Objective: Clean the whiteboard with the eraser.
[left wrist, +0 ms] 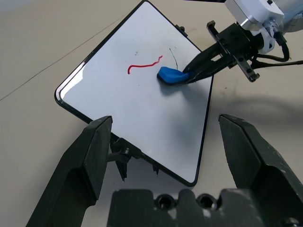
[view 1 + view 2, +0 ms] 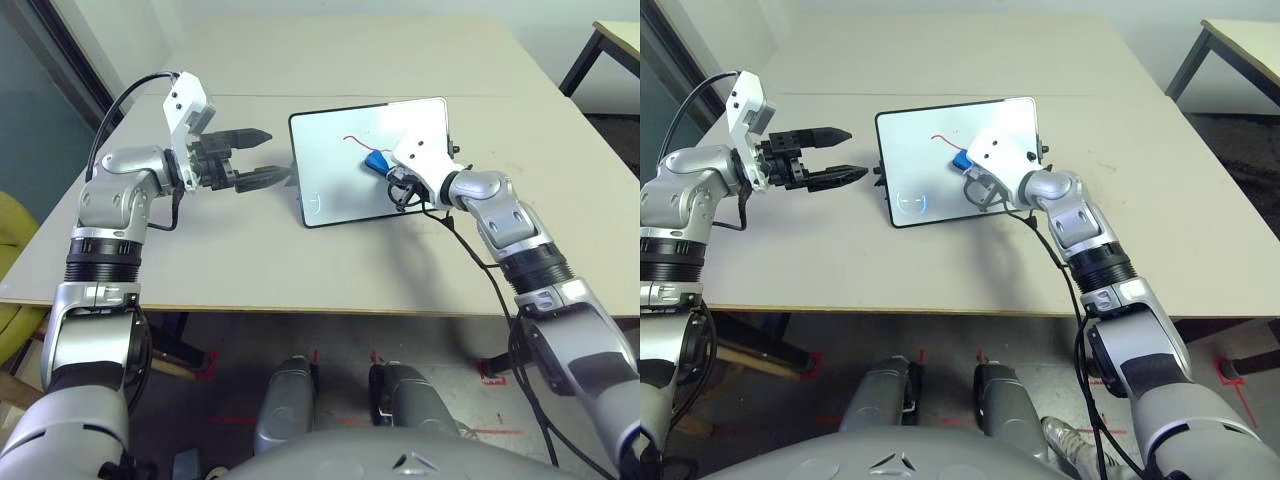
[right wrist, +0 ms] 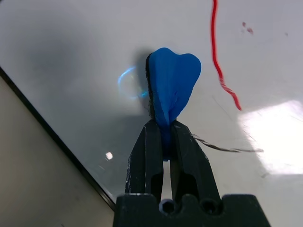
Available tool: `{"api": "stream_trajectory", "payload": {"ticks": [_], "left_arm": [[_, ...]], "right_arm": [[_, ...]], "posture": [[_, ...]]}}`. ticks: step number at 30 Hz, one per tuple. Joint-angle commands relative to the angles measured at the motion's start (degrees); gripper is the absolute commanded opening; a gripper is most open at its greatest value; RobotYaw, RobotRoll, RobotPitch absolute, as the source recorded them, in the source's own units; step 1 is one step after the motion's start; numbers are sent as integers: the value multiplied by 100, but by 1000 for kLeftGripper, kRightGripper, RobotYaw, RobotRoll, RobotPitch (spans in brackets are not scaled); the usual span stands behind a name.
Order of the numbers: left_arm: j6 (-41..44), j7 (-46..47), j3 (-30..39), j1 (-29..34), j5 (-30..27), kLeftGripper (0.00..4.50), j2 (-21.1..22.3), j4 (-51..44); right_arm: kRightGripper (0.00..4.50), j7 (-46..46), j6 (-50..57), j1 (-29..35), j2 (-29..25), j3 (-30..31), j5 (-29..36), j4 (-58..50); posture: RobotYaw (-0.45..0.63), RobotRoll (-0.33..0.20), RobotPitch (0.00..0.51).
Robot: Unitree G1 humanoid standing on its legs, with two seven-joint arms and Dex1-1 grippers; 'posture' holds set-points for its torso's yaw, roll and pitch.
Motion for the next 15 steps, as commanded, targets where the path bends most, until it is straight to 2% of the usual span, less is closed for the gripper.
{"api": "stream_trajectory", "payload": {"ticks": [1, 15], "left_arm": [[32, -49, -42, -2, 31, 4500, 9, -73], [21, -71, -50, -11, 39, 4500, 11, -37]], "right_arm": [[1, 59, 70, 54, -22, 41, 3, -55], [1, 9, -595, -455, -802, -187, -117, 1107]], "posture": [[300, 0, 68], [296, 0, 77]]}}
